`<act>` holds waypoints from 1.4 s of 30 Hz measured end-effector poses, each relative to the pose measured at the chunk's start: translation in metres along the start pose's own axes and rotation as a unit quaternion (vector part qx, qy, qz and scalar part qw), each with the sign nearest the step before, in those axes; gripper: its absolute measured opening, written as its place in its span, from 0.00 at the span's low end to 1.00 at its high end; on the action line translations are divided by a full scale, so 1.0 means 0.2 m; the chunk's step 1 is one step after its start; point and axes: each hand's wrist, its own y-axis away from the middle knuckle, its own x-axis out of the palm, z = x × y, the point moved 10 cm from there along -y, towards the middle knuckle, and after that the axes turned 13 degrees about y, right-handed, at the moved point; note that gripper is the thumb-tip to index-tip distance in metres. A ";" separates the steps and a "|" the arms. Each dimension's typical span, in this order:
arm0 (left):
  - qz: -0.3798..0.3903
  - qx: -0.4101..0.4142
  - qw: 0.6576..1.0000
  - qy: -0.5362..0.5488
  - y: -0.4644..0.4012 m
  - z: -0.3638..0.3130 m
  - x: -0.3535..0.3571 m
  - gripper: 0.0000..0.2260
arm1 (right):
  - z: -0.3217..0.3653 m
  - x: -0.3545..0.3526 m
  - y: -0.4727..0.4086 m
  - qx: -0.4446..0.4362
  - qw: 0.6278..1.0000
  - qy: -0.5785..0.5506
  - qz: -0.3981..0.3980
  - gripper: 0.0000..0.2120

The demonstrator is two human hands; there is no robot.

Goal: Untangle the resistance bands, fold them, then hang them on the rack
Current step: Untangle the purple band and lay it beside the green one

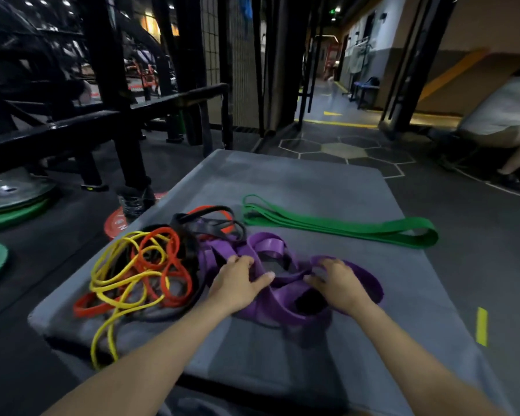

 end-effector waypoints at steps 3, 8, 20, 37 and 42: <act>-0.021 -0.046 0.998 -0.021 -0.01 0.02 0.01 0.32 | 0.02 0.02 0.04 -0.027 0.999 -0.035 0.010 0.11; -0.008 -0.099 0.995 -0.009 -0.02 0.02 0.05 0.29 | -0.01 -0.05 0.05 -0.021 0.998 -0.060 0.001 0.16; -0.058 -0.013 0.997 0.053 -0.06 -0.32 0.15 0.09 | -0.22 -0.33 0.12 0.033 0.980 -0.124 -0.154 0.13; -0.033 0.082 0.985 0.151 -0.03 -0.52 0.21 0.09 | -0.31 -0.38 0.21 -0.014 0.973 -0.200 -0.113 0.20; -0.036 0.058 0.985 0.158 0.04 -0.31 0.20 0.11 | -0.31 -0.43 0.23 0.001 0.970 -0.155 -0.186 0.12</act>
